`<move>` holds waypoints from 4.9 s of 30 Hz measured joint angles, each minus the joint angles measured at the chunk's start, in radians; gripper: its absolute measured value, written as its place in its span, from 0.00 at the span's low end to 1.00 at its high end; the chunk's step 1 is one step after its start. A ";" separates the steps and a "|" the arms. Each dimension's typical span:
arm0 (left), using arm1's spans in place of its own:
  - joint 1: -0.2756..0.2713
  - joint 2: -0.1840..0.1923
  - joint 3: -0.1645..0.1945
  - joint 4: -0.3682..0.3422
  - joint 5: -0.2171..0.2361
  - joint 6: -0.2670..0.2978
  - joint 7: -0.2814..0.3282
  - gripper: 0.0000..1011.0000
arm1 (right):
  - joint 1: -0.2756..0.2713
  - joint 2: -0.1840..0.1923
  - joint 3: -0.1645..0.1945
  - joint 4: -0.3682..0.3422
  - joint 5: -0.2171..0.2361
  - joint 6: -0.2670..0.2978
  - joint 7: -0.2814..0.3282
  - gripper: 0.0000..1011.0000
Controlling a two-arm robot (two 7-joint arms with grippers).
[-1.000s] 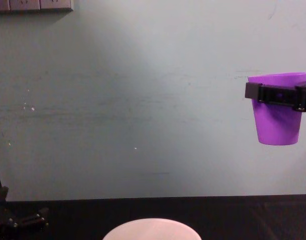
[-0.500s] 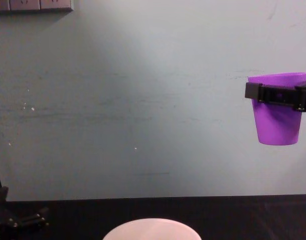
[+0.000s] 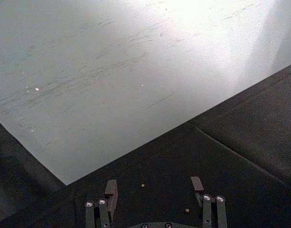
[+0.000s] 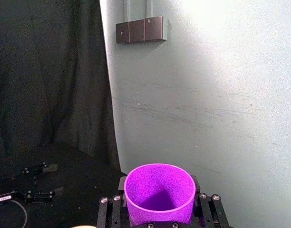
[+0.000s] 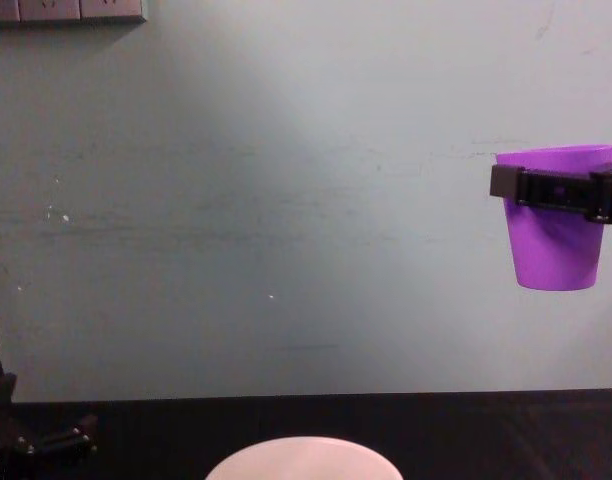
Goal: Pick up the cup and pour the mung beans from the cup into the bowl.
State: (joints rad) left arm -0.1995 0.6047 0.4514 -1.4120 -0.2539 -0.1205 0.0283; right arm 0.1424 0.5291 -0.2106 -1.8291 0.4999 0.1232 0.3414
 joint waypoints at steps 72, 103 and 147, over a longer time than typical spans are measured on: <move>0.000 0.000 0.000 0.000 0.000 0.000 0.000 0.99 | 0.000 0.000 0.000 0.000 0.000 0.000 0.000 0.74; 0.000 0.000 0.000 0.000 0.000 0.000 0.000 0.99 | 0.000 0.000 0.000 0.000 0.000 0.000 0.000 0.74; 0.000 0.000 0.000 0.000 0.000 0.000 0.000 0.99 | 0.000 0.000 0.000 0.000 0.000 0.000 0.000 0.74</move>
State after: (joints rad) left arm -0.1995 0.6047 0.4514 -1.4119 -0.2539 -0.1205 0.0283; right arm 0.1423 0.5292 -0.2106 -1.8291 0.5000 0.1233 0.3414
